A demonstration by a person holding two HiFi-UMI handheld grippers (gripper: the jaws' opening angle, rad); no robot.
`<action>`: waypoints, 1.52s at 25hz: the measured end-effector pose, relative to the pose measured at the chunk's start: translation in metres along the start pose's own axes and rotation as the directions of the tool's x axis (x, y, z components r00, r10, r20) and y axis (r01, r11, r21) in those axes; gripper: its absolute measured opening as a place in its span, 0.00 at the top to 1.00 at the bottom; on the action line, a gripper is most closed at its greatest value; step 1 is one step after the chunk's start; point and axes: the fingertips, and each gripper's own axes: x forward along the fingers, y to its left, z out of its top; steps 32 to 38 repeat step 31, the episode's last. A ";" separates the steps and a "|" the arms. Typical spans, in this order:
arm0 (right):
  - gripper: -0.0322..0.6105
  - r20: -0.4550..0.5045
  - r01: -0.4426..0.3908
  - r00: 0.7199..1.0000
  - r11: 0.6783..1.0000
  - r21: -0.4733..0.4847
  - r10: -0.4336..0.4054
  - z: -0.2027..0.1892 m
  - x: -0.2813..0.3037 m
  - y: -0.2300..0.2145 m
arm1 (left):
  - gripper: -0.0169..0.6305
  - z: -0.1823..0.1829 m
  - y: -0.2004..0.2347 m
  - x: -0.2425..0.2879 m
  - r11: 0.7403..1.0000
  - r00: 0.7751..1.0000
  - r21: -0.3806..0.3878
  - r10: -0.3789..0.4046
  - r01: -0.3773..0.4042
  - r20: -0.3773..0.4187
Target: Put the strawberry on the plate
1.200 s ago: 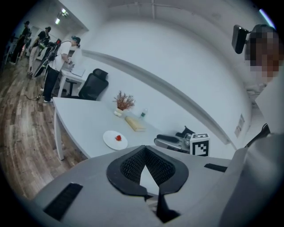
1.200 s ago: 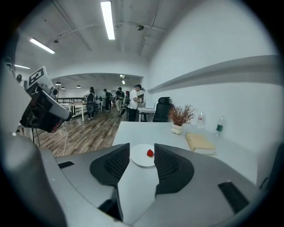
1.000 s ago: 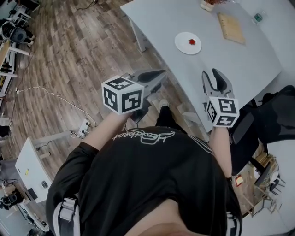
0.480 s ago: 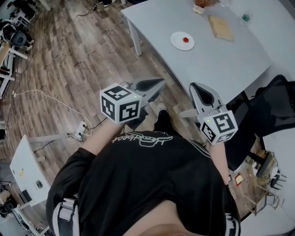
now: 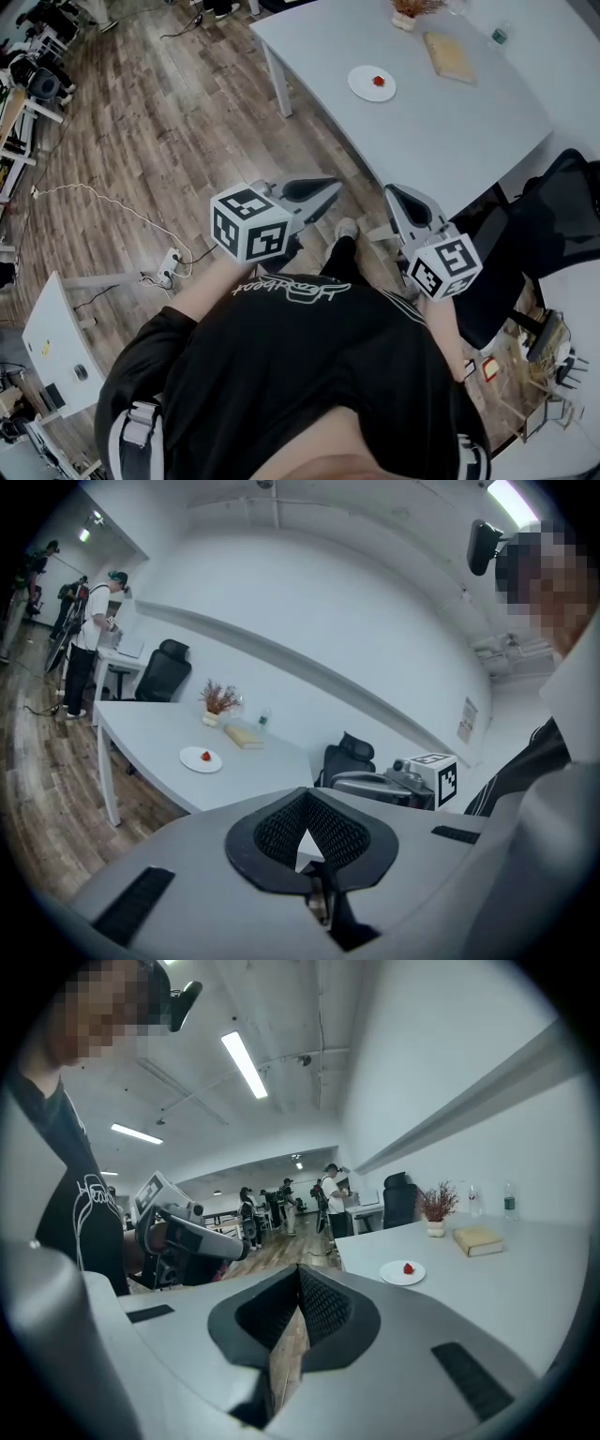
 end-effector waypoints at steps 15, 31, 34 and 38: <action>0.94 0.015 0.019 1.000 0.998 -0.059 -0.019 0.015 -0.008 -0.003 | 0.96 0.015 -0.005 0.011 0.999 1.000 0.037 -0.006 0.006 0.005; 0.94 -0.001 0.024 1.000 0.999 -0.048 -0.024 0.011 0.001 -0.005 | 0.96 0.010 0.000 0.015 1.000 1.000 0.013 -0.016 0.016 -0.004; 0.94 -0.001 0.024 1.000 0.999 -0.048 -0.024 0.011 0.001 -0.005 | 0.96 0.010 0.000 0.015 1.000 1.000 0.013 -0.016 0.016 -0.004; 0.94 -0.001 0.024 1.000 0.999 -0.048 -0.024 0.011 0.001 -0.005 | 0.96 0.010 0.000 0.015 1.000 1.000 0.013 -0.016 0.016 -0.004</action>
